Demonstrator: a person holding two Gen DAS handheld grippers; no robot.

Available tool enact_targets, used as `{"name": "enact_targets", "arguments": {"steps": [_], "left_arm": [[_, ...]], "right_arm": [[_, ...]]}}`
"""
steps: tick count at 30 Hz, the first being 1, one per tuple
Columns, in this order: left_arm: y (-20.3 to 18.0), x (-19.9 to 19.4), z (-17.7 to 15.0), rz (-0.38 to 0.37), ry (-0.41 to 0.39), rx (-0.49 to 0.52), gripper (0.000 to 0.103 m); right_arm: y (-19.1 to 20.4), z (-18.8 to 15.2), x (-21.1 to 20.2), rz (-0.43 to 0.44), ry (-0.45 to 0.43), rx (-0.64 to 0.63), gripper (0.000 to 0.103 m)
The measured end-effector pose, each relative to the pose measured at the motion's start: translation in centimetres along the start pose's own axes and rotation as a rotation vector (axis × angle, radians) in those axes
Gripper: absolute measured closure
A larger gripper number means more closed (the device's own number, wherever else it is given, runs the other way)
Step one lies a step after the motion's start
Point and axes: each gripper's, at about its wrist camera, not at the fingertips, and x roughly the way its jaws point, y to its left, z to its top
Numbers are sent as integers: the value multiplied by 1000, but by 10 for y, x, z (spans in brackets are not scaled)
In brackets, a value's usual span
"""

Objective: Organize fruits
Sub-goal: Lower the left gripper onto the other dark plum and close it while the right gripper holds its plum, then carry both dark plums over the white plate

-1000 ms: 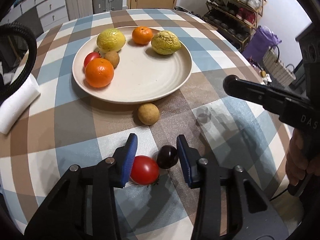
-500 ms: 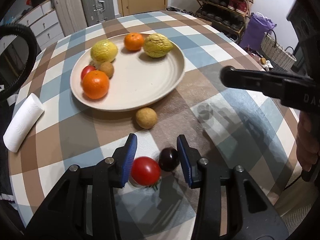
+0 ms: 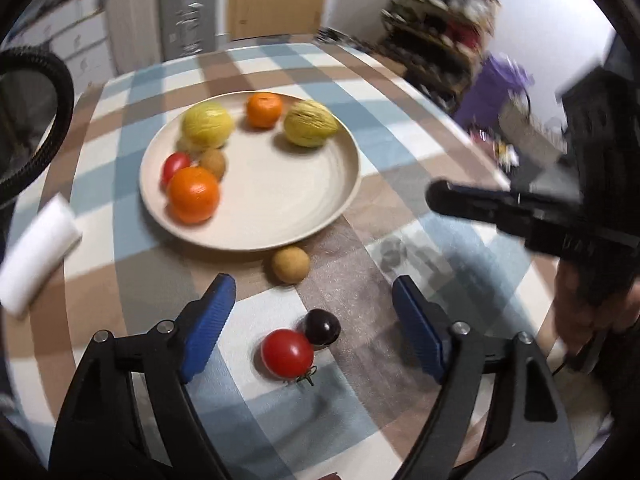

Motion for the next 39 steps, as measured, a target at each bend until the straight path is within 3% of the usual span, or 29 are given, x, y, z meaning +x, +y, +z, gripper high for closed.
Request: {"name": "enact_targets", "arguments": {"steps": [5, 11, 13, 14, 17, 21, 24, 27, 32, 39], "left_arm": [[-24, 11, -7, 26, 87, 250, 24], [-40, 24, -7, 0, 161, 371, 25], [-45, 30, -10, 13, 193, 411, 35], [-46, 33, -10, 11, 210, 418, 45], [-43, 37, -7, -26, 232, 393, 63], [-39, 39, -5, -37, 251, 390, 69], [-35, 39, -3, -11, 263, 390, 82], [-33, 37, -1, -41, 280, 380, 82], [-37, 28, 1, -30, 240, 389, 82], [-17, 5, 31, -76, 155, 248, 82]], "right_arm": [[0, 1, -1, 1, -1, 3, 78], [-2, 1, 0, -4, 6, 4, 78], [-5, 1, 0, -7, 7, 13, 78], [-7, 1, 1, -6, 7, 19, 78], [-9, 2, 1, -4, 5, 31, 78], [-10, 1, 2, -12, 13, 25, 78], [-13, 2, 3, -14, 16, 35, 78], [-12, 2, 3, -11, 14, 35, 78], [-11, 1, 5, -16, 24, 27, 78], [-12, 2, 4, -16, 11, 35, 78]]}}
